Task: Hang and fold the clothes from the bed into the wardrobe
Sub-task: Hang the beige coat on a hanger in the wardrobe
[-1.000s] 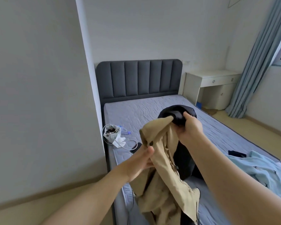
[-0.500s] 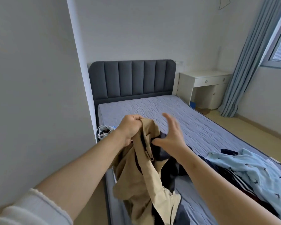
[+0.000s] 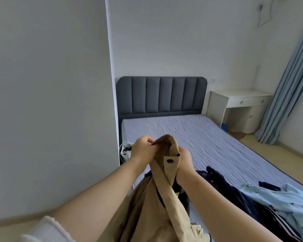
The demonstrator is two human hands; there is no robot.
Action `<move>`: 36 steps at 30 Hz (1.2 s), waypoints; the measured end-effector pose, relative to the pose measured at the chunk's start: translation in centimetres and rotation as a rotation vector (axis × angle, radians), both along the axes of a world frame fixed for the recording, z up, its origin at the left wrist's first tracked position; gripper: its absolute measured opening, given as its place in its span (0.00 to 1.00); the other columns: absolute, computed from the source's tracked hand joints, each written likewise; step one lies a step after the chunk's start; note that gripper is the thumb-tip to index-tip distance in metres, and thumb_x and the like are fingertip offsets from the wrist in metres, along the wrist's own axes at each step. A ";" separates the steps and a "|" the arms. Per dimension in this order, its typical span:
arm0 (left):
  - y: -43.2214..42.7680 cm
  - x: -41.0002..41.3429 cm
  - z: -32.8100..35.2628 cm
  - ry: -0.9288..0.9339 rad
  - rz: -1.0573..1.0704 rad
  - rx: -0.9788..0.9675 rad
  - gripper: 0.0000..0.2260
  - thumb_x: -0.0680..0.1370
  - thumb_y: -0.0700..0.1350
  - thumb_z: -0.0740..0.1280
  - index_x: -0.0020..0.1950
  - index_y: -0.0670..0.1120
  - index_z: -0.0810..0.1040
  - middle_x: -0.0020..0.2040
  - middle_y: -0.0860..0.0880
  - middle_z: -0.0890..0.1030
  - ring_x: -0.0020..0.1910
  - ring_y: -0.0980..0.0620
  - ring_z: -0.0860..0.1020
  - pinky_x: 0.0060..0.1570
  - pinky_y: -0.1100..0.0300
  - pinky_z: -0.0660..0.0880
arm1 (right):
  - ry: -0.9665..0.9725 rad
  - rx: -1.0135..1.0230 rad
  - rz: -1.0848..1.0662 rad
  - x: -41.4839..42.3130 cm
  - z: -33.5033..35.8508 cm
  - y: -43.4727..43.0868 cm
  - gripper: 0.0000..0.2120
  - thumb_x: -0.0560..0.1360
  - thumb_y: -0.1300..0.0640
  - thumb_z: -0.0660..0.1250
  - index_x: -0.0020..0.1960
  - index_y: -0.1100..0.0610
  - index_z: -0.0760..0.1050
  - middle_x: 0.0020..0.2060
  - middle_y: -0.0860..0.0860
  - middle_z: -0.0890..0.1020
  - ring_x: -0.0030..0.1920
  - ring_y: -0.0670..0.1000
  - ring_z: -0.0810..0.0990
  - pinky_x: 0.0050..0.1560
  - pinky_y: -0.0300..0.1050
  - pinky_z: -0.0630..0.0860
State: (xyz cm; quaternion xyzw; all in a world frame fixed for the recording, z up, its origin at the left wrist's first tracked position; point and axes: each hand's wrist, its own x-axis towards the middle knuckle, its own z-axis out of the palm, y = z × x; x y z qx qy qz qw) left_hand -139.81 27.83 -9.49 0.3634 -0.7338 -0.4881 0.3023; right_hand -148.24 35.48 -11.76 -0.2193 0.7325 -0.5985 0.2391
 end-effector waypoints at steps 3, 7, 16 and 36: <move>0.5 0.9 -0.7 -0.026 0.081 -0.052 0.12 0.71 0.57 0.65 0.43 0.50 0.68 0.39 0.52 0.75 0.38 0.57 0.73 0.39 0.59 0.72 | 0.080 0.041 -0.110 0.1 0.9 -1.4 0.12 0.78 0.60 0.59 0.36 0.56 0.72 0.34 0.53 0.77 0.36 0.52 0.74 0.40 0.47 0.72; 2.2 2.4 -2.1 -0.052 0.046 -0.044 0.17 0.69 0.65 0.59 0.38 0.51 0.69 0.33 0.54 0.78 0.31 0.54 0.79 0.43 0.52 0.78 | 0.104 -0.003 -0.203 0.2 3.7 -2.8 0.12 0.80 0.57 0.56 0.42 0.59 0.74 0.41 0.55 0.79 0.45 0.57 0.77 0.50 0.53 0.76; -1.8 3.6 1.9 0.065 -0.185 0.073 0.04 0.79 0.50 0.61 0.52 0.56 0.74 0.46 0.55 0.78 0.47 0.54 0.77 0.51 0.53 0.78 | 0.109 -0.341 -0.252 2.1 11.2 -6.6 0.18 0.82 0.51 0.50 0.39 0.58 0.70 0.35 0.51 0.73 0.42 0.52 0.72 0.45 0.46 0.69; -8.1 10.4 15.3 -0.222 -0.194 0.388 0.17 0.81 0.51 0.58 0.40 0.41 0.78 0.29 0.45 0.82 0.31 0.49 0.80 0.31 0.58 0.78 | 0.316 -0.070 -0.123 0.8 12.2 -4.3 0.12 0.76 0.67 0.55 0.54 0.72 0.72 0.42 0.48 0.66 0.36 0.51 0.65 0.35 0.41 0.62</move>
